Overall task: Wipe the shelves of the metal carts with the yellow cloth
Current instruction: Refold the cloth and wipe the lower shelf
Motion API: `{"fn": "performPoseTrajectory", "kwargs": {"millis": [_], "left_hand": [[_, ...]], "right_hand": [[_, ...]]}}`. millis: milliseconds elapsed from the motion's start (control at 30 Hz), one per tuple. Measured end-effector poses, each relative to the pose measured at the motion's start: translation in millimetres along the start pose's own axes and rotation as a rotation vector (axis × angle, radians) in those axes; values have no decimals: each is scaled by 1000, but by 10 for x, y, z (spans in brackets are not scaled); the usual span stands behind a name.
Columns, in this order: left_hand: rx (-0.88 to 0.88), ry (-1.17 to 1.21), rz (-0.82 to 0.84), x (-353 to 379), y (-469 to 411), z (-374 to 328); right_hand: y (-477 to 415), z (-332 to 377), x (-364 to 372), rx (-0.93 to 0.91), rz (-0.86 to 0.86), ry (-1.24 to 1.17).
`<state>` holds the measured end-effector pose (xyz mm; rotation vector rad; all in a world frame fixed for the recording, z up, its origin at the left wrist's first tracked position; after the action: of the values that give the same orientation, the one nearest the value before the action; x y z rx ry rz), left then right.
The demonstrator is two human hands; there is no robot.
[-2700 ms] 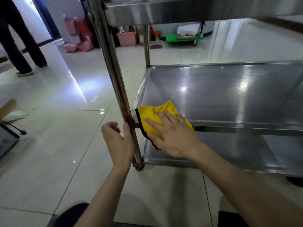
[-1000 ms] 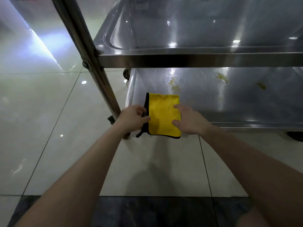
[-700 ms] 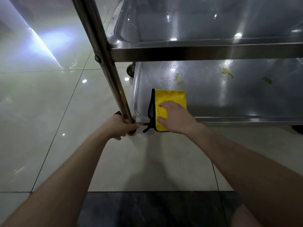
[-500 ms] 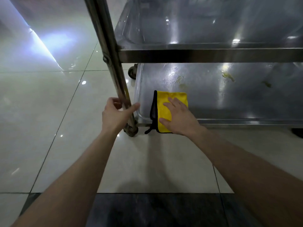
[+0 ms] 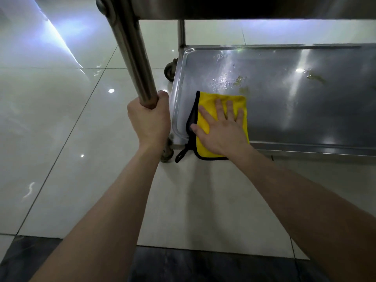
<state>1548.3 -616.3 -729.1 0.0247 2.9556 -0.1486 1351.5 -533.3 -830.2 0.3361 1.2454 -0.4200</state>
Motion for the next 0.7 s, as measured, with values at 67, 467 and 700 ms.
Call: {"fn": "performPoseTrajectory", "kwargs": {"millis": [67,467,700], "left_hand": [[9,-7,-13,-4,26,-32],[-12,-3,-58,-47,11,-73],[-80,-73,-50,-72,26,-85]], "right_hand": [[-336,44,-13,3,32,-13],[-933,561,119,-18,29,-34],[-514,460,41,-111,23,-43]]}}
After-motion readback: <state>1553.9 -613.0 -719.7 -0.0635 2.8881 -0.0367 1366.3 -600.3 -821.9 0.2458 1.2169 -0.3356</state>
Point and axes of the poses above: each hand's wrist, its own y-axis away from the middle knuckle, its own x-axis out of the palm, z = x × y, the point moved 7 cm from there along -y, towards the middle knuckle, and after that the axes turned 9 degrees about -y, right-handed, at the moved point
